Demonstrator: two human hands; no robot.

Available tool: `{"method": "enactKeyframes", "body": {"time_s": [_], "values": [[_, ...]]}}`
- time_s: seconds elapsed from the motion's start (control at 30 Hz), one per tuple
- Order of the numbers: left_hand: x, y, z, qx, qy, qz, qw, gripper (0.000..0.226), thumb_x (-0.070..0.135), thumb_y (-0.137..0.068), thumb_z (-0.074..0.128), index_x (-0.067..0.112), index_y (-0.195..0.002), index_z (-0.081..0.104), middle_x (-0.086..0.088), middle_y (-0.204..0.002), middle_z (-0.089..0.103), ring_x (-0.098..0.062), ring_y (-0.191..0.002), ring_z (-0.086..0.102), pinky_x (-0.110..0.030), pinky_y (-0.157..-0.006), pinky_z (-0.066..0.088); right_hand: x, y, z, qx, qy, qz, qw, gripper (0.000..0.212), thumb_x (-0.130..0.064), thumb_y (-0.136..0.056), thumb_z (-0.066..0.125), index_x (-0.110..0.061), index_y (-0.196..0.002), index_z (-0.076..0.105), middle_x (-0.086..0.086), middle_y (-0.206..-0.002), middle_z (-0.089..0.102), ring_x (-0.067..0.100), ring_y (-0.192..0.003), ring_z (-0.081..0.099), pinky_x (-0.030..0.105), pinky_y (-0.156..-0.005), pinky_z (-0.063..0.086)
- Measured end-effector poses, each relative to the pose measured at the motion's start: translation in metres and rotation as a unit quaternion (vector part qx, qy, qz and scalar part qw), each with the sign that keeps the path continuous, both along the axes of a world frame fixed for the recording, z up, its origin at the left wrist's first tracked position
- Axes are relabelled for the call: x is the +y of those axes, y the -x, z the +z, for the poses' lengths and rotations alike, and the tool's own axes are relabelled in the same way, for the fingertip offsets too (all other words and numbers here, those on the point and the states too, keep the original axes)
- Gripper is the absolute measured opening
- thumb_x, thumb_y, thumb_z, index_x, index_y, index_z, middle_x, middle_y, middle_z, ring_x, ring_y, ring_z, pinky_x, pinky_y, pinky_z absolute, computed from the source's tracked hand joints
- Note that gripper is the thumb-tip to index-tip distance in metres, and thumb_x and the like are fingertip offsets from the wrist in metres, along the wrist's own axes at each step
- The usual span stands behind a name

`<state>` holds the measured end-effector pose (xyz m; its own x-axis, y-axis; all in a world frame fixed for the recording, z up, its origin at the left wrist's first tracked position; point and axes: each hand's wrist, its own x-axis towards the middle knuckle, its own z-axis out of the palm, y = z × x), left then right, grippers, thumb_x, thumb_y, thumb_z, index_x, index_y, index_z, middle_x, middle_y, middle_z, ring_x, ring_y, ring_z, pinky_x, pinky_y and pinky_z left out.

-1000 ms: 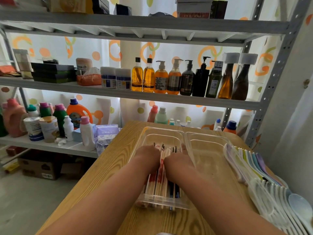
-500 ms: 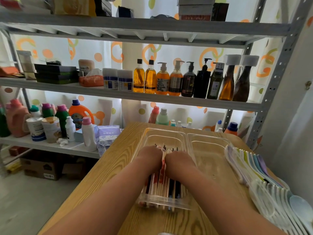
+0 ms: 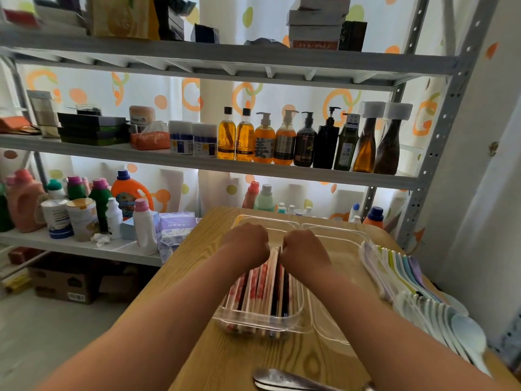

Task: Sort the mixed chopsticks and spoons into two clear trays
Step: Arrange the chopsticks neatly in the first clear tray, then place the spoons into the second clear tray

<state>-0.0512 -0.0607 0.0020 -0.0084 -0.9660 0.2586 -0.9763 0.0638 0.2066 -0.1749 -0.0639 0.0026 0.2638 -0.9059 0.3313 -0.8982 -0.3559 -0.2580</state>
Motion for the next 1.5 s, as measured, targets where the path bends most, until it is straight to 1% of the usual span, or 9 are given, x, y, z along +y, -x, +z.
{"method": "enactKeyframes", "body": {"time_s": [0.23,0.77,0.83,0.87,0.97,1.07,1.17,1.37,1.5], "values": [[0.031,0.035,0.006,0.116,0.051,-0.045,0.991,0.029,0.024,-0.093,0.048,0.017,-0.114,0.065,-0.001,-0.114,0.067,-0.018,-0.103,0.062,-0.033,-0.093,0.048,0.024,0.037,0.004,-0.018,-0.003,-0.016,1.0,0.025,-0.003,-0.082,0.049,-0.005,-0.097,0.068,0.012,-0.099,0.068,0.026,-0.092,0.063,0.03,-0.078,0.049],[0.028,0.14,0.003,0.139,0.03,-0.12,0.983,0.03,0.03,-0.091,0.048,0.019,-0.116,0.063,-0.002,-0.116,0.065,-0.021,-0.106,0.058,-0.035,-0.091,0.048,0.03,0.148,0.003,-0.025,-0.024,-0.125,0.992,0.024,-0.01,-0.093,0.042,-0.007,-0.105,0.063,0.009,-0.11,0.063,0.025,-0.107,0.057,0.03,-0.093,0.04],[0.02,0.151,0.001,0.137,0.022,-0.124,0.983,0.03,0.031,-0.091,0.048,0.02,-0.115,0.063,-0.003,-0.115,0.066,-0.021,-0.103,0.059,-0.038,-0.091,0.049,0.019,0.164,-0.002,-0.067,-0.037,-0.133,0.988,0.018,-0.012,-0.091,0.044,-0.011,-0.087,0.061,0.008,-0.092,0.062,0.027,-0.096,0.06,0.033,-0.086,0.046],[0.017,0.156,-0.001,0.135,0.014,-0.125,0.983,0.03,0.032,-0.091,0.049,0.02,-0.115,0.062,-0.002,-0.115,0.066,-0.021,-0.103,0.06,-0.039,-0.091,0.05,0.014,0.173,-0.004,-0.08,-0.031,-0.143,0.986,0.019,-0.011,-0.089,0.046,-0.014,-0.073,0.057,0.005,-0.079,0.059,0.024,-0.082,0.06,0.03,-0.074,0.047],[0.004,0.169,-0.005,0.123,-0.019,-0.135,0.983,0.032,0.034,-0.093,0.049,0.022,-0.121,0.059,-0.002,-0.122,0.062,-0.021,-0.109,0.058,-0.037,-0.095,0.048,0.004,0.197,-0.005,-0.072,-0.03,-0.161,0.984,0.027,-0.011,-0.088,0.048,-0.014,-0.061,0.048,0.001,-0.063,0.048,0.015,-0.058,0.047,0.022,-0.049,0.031],[-0.009,0.18,-0.006,0.115,-0.051,-0.153,0.98,0.036,0.033,-0.095,0.048,0.021,-0.129,0.054,-0.002,-0.13,0.057,-0.022,-0.115,0.054,-0.035,-0.096,0.045,-0.009,0.219,-0.008,-0.065,-0.037,-0.182,0.98,0.016,-0.015,-0.089,0.053,-0.008,-0.075,0.059,0.004,-0.068,0.053,0.018,-0.063,0.052,0.022,-0.05,0.035],[-0.022,0.189,-0.011,0.109,-0.074,-0.171,0.976,0.039,0.033,-0.095,0.048,0.024,-0.133,0.05,-0.003,-0.137,0.052,-0.021,-0.124,0.048,-0.036,-0.102,0.04,-0.025,0.237,-0.016,-0.096,-0.06,-0.204,0.972,0.025,-0.024,-0.093,0.052,-0.008,-0.076,0.059,0.007,-0.068,0.055,0.02,-0.064,0.054,0.03,-0.062,0.046],[-0.035,0.198,-0.025,0.073,-0.065,-0.241,0.966,0.04,0.038,-0.1,0.039,0.032,-0.139,0.044,0.002,-0.15,0.038,-0.019,-0.137,0.035,-0.036,-0.111,0.029,-0.048,0.257,-0.029,-0.114,-0.126,-0.241,0.956,0.047,-0.045,-0.096,0.043,-0.017,-0.059,0.04,0.001,-0.058,0.04,0.012,-0.05,0.039,0.024,-0.047,0.028],[-0.036,0.196,-0.035,0.048,-0.064,-0.27,0.959,0.043,0.039,-0.101,0.034,0.028,-0.141,0.043,0.003,-0.154,0.031,-0.015,-0.141,0.027,-0.033,-0.114,0.021,-0.055,0.257,-0.033,-0.119,-0.201,-0.243,0.941,0.039,-0.045,-0.093,0.048,-0.011,-0.074,0.05,0.004,-0.067,0.048,0.013,-0.056,0.045,0.023,-0.047,0.031]]}}
